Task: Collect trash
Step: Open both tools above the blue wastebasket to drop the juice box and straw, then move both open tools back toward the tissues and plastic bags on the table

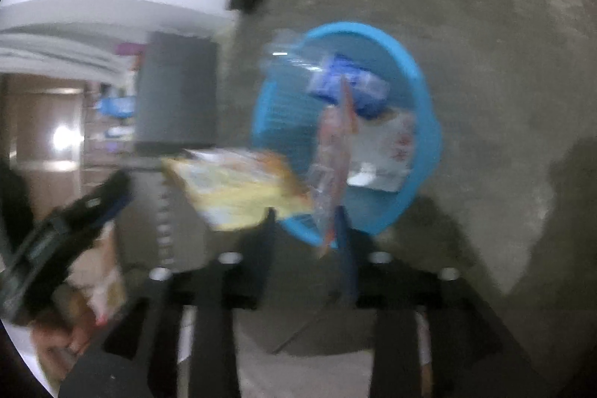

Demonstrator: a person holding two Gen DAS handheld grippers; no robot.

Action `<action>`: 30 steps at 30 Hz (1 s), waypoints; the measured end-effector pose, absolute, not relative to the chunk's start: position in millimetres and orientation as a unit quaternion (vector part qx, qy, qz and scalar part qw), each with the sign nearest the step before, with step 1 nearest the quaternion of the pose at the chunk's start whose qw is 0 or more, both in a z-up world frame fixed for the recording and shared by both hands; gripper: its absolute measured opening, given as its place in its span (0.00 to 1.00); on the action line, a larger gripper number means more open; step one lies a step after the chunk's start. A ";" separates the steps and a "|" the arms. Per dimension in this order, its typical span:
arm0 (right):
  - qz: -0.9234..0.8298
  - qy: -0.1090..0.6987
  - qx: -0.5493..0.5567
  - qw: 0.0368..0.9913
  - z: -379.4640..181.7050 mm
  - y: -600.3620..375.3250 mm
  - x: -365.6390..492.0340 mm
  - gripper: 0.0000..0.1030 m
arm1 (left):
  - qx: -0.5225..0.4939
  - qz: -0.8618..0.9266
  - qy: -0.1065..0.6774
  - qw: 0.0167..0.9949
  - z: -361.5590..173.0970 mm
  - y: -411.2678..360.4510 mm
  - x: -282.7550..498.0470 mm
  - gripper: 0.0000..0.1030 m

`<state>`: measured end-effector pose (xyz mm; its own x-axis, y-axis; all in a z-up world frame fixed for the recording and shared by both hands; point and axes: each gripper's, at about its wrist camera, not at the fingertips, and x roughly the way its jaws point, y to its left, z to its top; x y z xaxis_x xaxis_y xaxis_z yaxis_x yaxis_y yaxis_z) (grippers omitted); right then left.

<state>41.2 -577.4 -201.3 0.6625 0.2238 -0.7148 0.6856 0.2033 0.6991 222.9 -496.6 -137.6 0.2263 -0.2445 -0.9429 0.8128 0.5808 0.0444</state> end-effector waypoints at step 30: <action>-0.219 0.366 0.421 0.800 -90.6 -542.7 34.7 0.67 | 0.145 -0.439 0.456 0.760 -10.5 -392.3 203.0 0.76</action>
